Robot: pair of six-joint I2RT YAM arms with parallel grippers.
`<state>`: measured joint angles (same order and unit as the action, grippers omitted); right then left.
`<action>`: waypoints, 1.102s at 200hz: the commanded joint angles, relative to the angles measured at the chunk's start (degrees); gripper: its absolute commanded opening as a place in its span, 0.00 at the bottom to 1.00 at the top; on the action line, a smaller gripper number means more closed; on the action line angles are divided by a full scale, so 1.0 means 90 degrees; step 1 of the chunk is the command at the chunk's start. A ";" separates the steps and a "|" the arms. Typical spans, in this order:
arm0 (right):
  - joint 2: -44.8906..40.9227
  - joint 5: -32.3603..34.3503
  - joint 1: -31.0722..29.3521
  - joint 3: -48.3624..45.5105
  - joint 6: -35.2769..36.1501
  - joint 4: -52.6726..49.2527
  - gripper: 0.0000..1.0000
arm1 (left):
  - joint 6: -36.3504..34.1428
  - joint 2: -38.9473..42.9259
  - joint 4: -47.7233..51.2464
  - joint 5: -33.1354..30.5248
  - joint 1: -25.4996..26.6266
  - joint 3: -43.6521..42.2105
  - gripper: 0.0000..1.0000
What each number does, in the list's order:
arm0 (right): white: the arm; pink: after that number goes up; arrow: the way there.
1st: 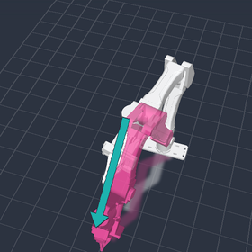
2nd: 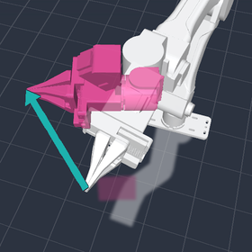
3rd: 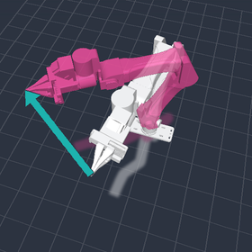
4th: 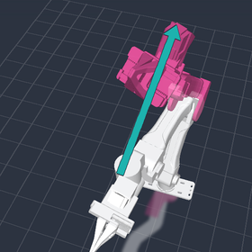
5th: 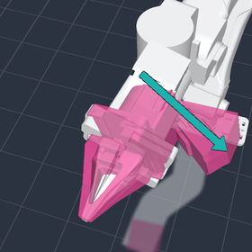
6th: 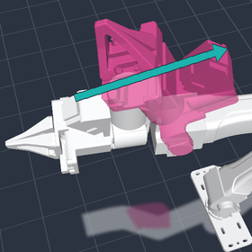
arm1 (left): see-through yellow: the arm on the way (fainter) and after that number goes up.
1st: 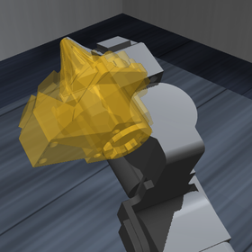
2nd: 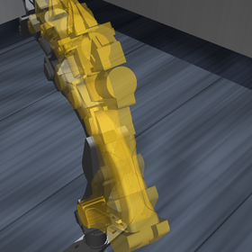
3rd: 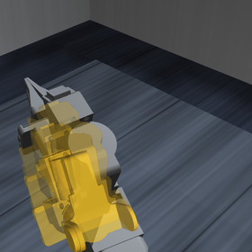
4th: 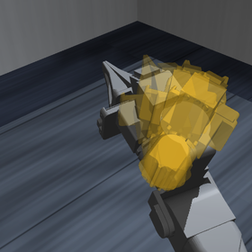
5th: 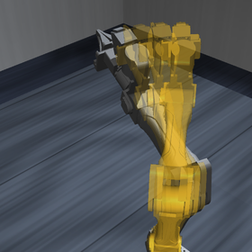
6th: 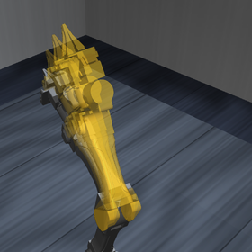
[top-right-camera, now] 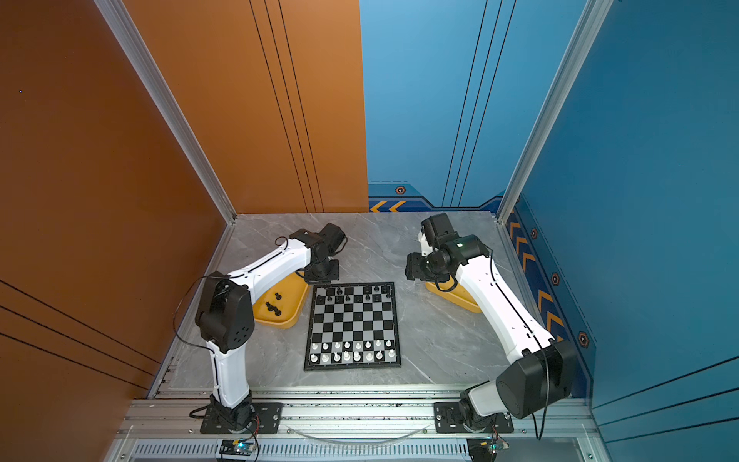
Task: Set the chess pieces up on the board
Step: 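Lift the black piece and carry it over the board's farthest row, then lower the black piece onto a farthest-row square and open the left gripper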
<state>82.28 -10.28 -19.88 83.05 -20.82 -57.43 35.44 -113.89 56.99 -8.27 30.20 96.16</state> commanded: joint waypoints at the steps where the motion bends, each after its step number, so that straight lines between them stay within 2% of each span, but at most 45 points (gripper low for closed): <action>1: -0.0197 -0.0007 0.0029 -0.0083 -0.0050 -0.0055 0.63 | 0.0066 -0.0122 0.0070 0.0138 0.0043 0.0187 0.00; 220: -0.0259 -0.0031 0.0184 -0.0115 -0.0031 -0.0083 0.63 | -0.0013 -0.0600 -0.0251 0.0219 -0.0005 0.0097 0.00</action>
<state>80.77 -10.35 -18.72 82.30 -20.99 -57.47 35.44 -117.91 54.43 -6.37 30.20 96.36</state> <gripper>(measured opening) 0.631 0.085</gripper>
